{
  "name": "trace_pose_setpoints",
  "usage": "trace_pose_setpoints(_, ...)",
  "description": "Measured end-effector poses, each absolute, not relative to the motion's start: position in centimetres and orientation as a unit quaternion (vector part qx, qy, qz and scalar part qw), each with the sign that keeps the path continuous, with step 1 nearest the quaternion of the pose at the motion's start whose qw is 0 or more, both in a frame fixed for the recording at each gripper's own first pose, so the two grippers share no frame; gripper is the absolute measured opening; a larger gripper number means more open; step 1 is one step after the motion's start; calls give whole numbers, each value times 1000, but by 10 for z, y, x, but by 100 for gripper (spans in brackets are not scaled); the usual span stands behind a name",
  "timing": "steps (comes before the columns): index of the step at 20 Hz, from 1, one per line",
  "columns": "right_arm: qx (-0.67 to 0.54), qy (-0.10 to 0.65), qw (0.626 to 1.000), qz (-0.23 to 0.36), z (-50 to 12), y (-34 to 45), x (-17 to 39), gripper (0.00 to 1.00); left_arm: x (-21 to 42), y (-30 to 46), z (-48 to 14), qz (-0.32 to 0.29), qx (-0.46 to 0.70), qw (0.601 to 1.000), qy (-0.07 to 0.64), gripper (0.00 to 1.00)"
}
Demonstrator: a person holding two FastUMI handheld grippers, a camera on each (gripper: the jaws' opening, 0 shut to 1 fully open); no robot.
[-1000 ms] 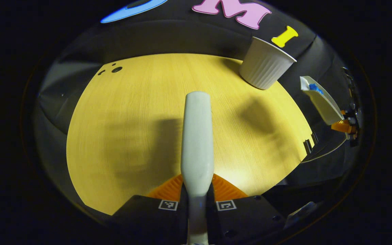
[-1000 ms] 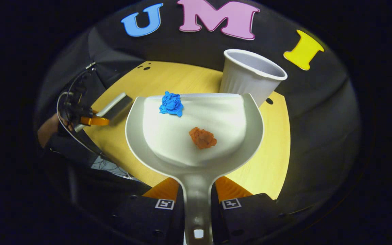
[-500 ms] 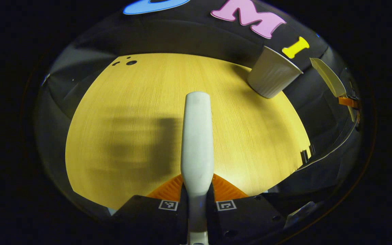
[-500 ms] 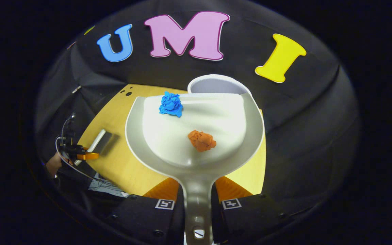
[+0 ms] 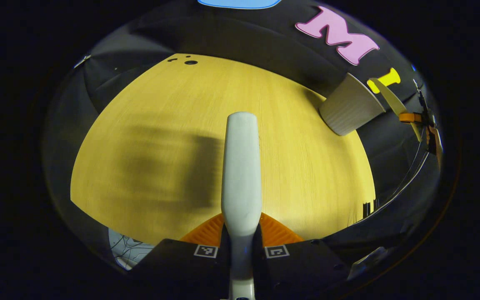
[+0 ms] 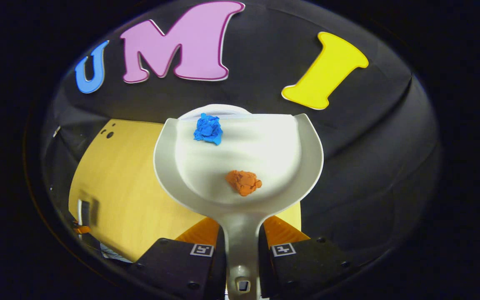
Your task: Pick up the small broom and dustpan from the desktop, sweep the trash into the dustpan with the broom, and then empty the trash into the garbage bin.
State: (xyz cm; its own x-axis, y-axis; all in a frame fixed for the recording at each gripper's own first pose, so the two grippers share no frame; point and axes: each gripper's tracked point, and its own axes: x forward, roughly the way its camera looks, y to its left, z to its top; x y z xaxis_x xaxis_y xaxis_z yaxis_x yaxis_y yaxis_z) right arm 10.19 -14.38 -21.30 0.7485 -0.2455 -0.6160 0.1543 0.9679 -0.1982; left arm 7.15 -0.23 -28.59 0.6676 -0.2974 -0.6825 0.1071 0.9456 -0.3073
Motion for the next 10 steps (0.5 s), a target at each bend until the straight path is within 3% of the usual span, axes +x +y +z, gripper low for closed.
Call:
trace_pose_setpoints(4, -71, 338, 928, -139, -217, -145, 108, 35, 79, 26, -282, -91, -121, 910, 386, 26)
trace_pose_setpoints(10, -171, 325, 913, -176, -204, -162, 113, 36, 92, 48, -279, -76, -128, 910, 388, 27)
